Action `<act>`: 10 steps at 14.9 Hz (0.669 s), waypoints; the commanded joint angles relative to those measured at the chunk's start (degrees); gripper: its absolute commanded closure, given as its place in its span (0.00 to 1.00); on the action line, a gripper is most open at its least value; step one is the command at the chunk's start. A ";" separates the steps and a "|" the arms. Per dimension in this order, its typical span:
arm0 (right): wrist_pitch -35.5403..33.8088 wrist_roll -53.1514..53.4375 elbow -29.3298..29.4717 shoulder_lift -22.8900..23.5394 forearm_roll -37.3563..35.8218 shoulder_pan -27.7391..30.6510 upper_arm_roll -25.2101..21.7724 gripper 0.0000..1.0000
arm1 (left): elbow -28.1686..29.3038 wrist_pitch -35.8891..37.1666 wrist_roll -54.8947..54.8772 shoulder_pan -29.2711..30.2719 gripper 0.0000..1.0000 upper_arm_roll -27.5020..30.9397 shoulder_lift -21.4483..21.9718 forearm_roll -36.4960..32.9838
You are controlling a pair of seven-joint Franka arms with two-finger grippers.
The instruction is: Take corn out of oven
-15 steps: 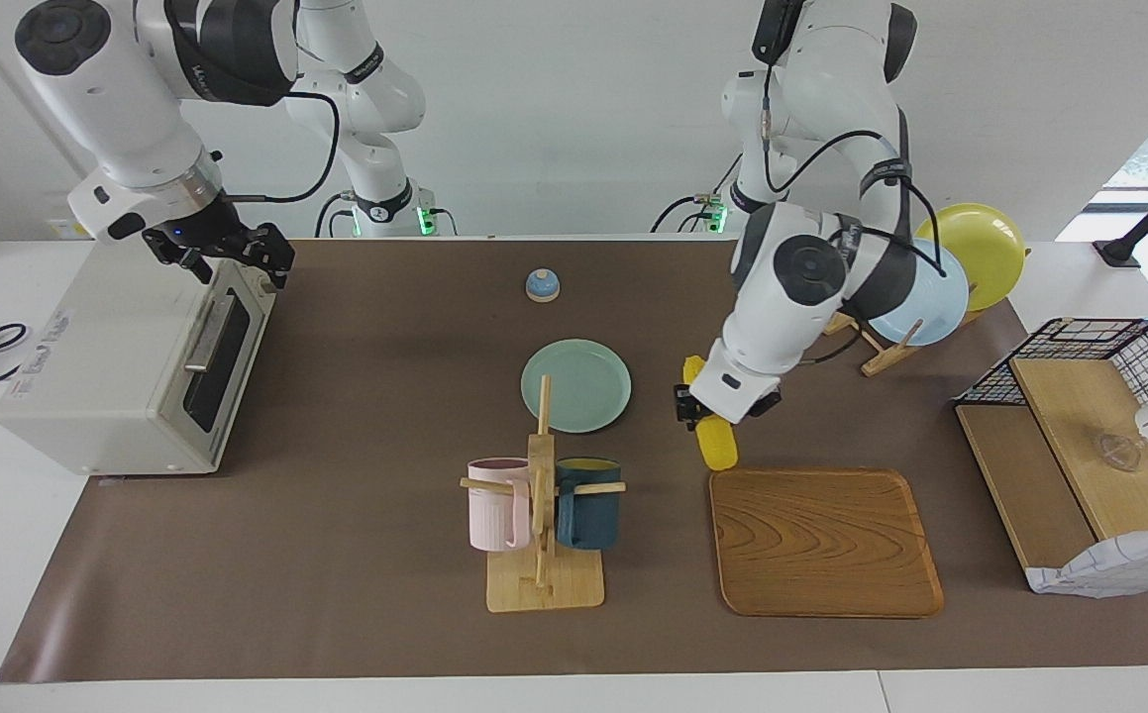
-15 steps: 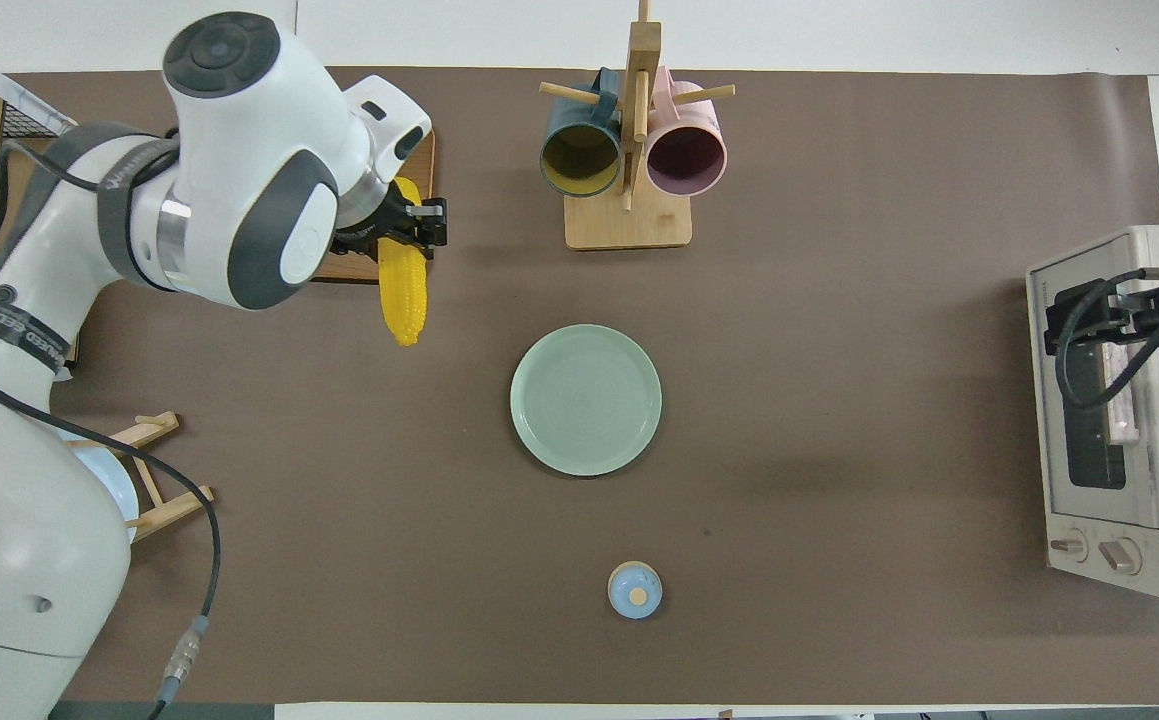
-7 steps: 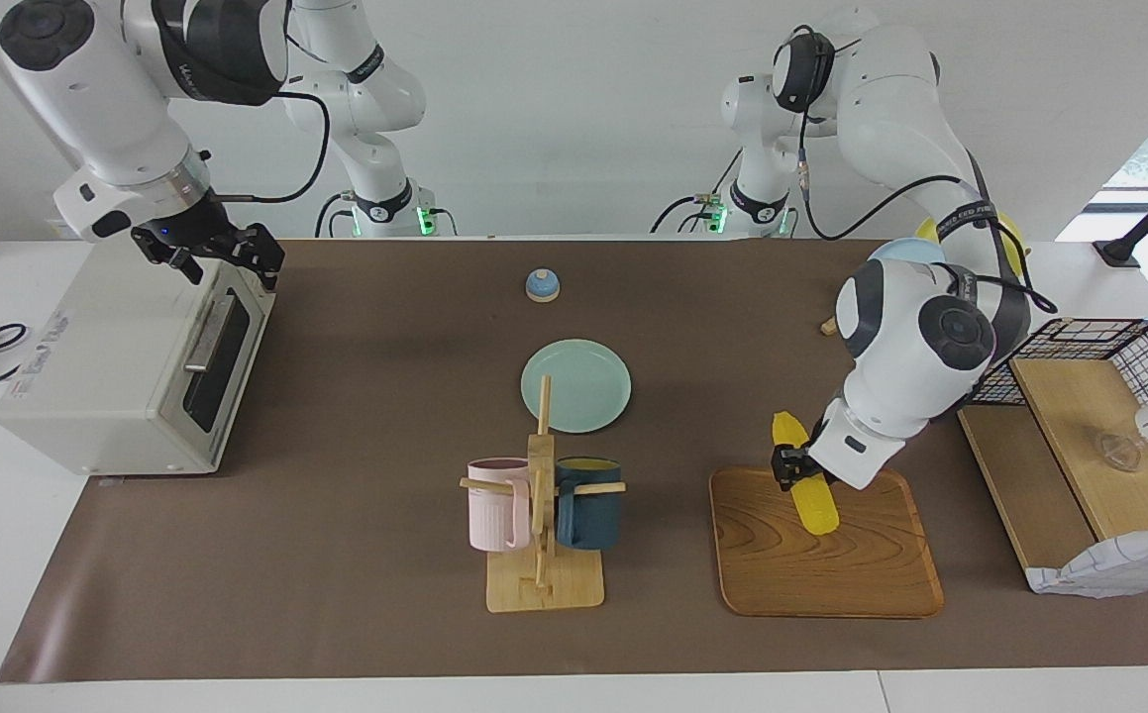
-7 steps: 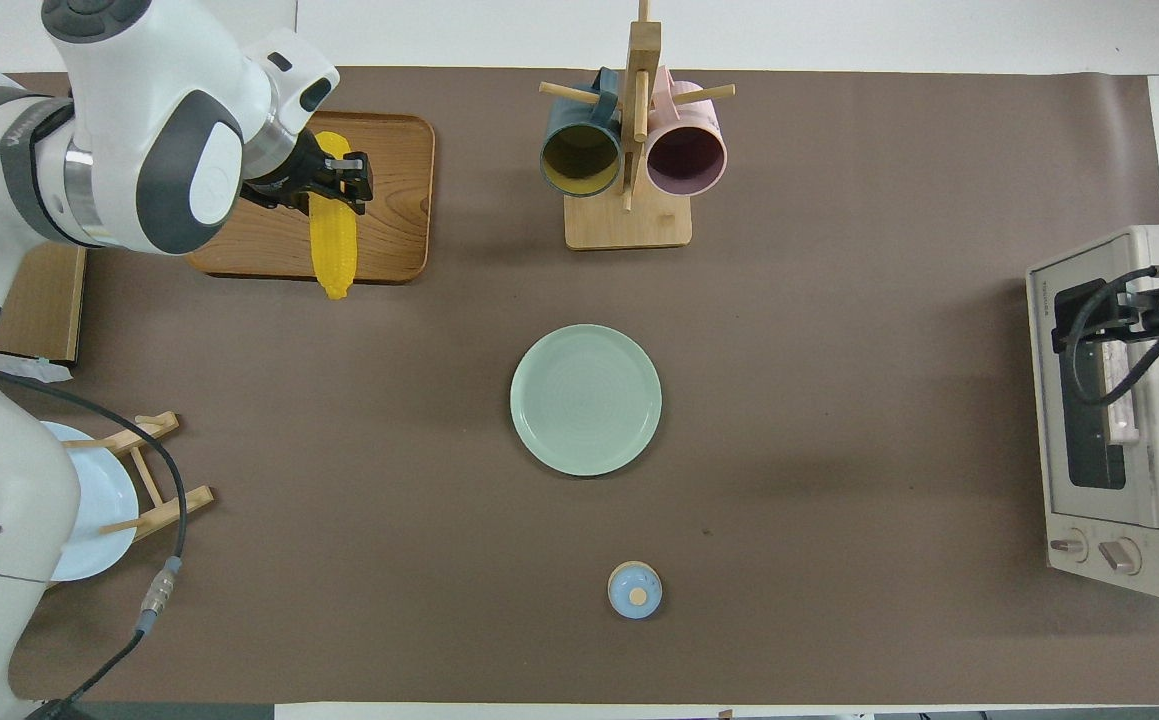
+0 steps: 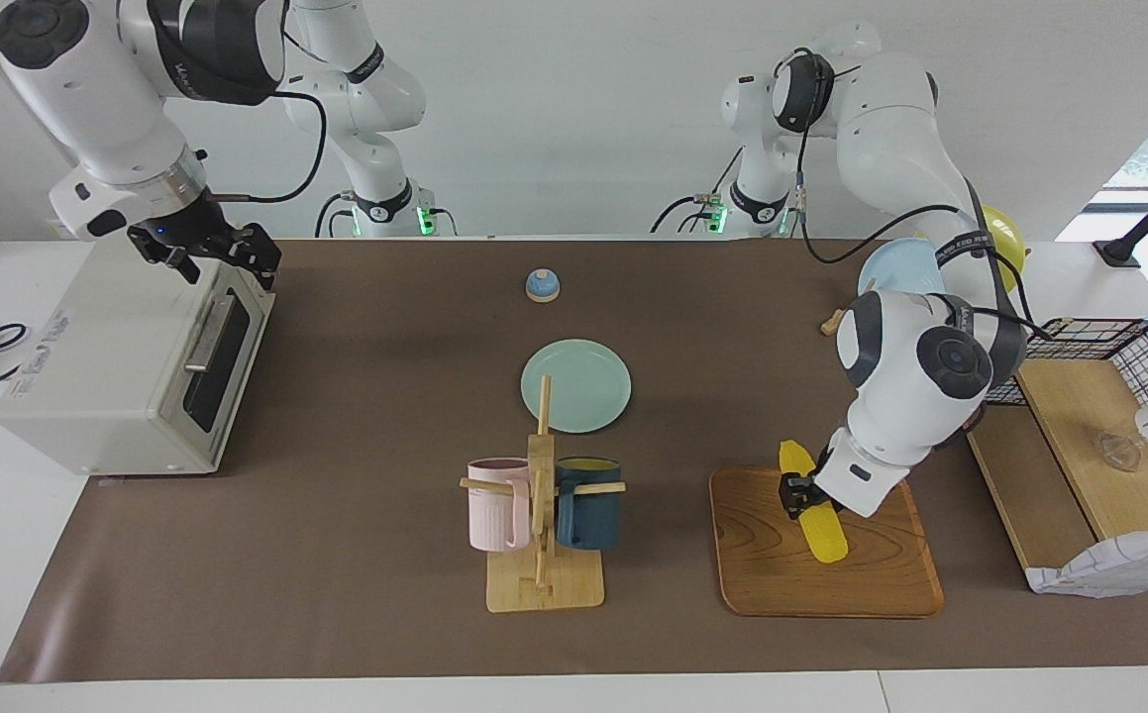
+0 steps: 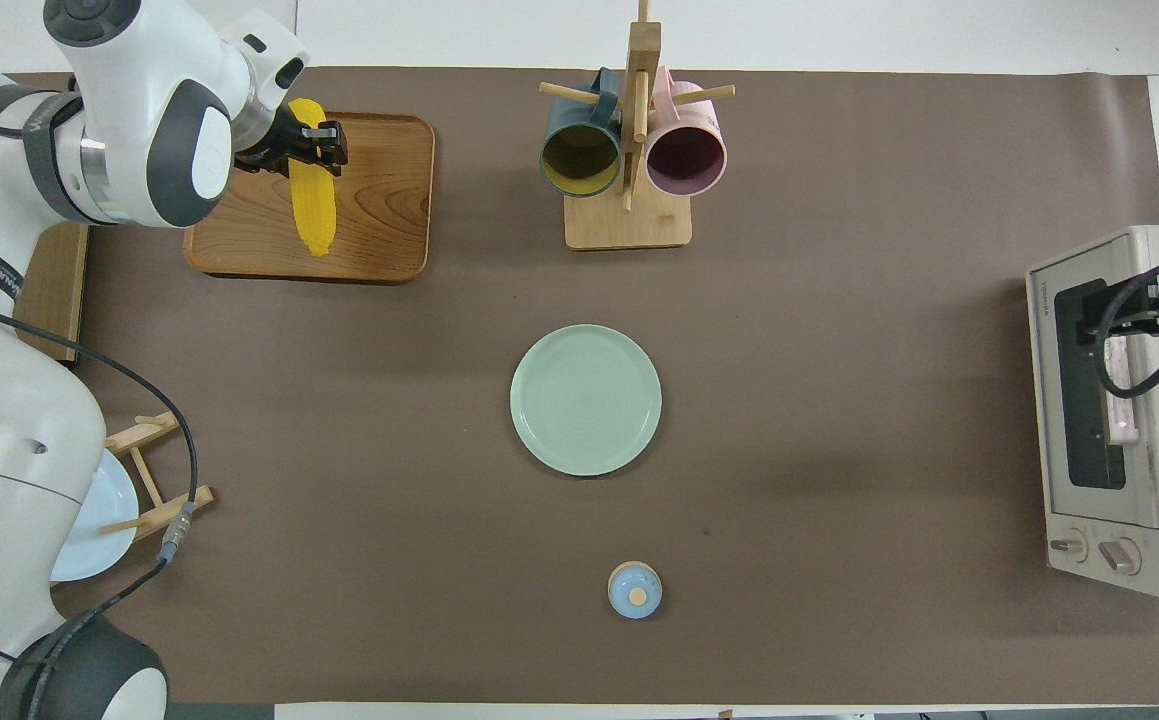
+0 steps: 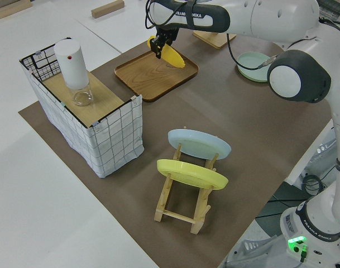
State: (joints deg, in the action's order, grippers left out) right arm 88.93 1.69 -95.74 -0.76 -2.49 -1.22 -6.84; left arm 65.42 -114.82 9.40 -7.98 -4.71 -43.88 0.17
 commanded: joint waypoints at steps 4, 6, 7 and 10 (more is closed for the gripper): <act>0.28 -1.77 0.90 0.49 1.09 0.96 0.24 0.00 | -2.41 -3.91 -1.49 0.95 1.00 -0.65 -3.84 -1.58; 0.19 -1.86 1.08 0.41 1.53 0.87 0.16 0.00 | -2.32 -3.40 -1.49 1.21 1.00 -0.65 -4.02 -2.02; -0.07 -1.86 1.43 0.49 1.53 0.70 0.16 0.00 | -2.41 -3.48 -1.58 1.30 1.00 -0.65 -4.11 -2.02; -1.03 -1.86 1.87 0.41 1.53 0.61 0.16 0.00 | -2.23 -3.57 -1.58 1.21 1.00 -0.65 -4.11 -2.11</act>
State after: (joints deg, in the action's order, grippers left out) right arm 88.88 1.60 -95.11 -0.76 -2.49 -1.15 -6.81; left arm 65.21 -118.27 8.23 -7.13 -4.93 -46.90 -0.38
